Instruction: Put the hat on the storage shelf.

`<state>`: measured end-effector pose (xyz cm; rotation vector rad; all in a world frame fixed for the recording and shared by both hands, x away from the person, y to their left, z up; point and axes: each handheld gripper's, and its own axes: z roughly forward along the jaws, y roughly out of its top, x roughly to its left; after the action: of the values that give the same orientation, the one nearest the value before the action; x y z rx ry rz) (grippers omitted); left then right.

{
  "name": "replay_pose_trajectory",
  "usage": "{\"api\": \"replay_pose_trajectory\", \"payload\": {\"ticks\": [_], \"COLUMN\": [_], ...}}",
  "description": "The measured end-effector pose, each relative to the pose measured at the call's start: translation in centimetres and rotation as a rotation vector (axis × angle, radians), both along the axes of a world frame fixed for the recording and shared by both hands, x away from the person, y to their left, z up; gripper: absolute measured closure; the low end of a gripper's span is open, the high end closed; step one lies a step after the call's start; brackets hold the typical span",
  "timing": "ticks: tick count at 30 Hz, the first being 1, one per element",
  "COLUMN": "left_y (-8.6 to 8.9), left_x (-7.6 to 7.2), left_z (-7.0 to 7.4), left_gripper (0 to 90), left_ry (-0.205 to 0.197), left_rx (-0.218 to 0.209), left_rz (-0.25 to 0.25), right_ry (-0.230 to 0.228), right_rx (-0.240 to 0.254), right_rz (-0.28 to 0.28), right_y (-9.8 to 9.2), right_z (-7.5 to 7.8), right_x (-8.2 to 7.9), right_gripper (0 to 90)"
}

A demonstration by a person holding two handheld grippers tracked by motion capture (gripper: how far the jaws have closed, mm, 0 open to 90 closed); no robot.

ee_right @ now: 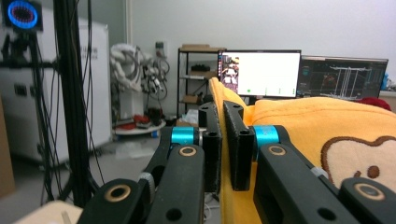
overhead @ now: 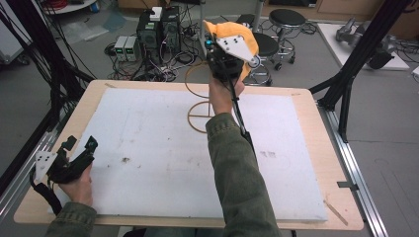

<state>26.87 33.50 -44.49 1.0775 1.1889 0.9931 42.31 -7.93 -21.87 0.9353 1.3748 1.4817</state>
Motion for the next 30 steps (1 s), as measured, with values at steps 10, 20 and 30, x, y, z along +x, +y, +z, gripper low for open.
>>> {"api": "replay_pose_trajectory", "payload": {"ticks": [10,20,30], "left_y": [-0.1,-0.2,-0.1], "left_x": [0.0,0.1,0.0], "left_z": [0.0,0.0,0.0], "left_gripper": [27.3,27.3,27.3], "left_ry": [-0.002,-0.003,-0.003], "left_rx": [0.009,0.010,0.011], "left_rz": [-0.006,-0.004,-0.003], "right_ry": [0.027,0.076,0.081], "right_rx": [-0.017,-0.027,-0.020], "right_rz": [0.045,0.120,0.116], "right_y": [2.7,6.0,7.4], "right_z": [-1.4,-4.2,-6.5], "right_x": [0.4,0.8,1.1], "right_gripper": [85.7,84.1,84.1]}}
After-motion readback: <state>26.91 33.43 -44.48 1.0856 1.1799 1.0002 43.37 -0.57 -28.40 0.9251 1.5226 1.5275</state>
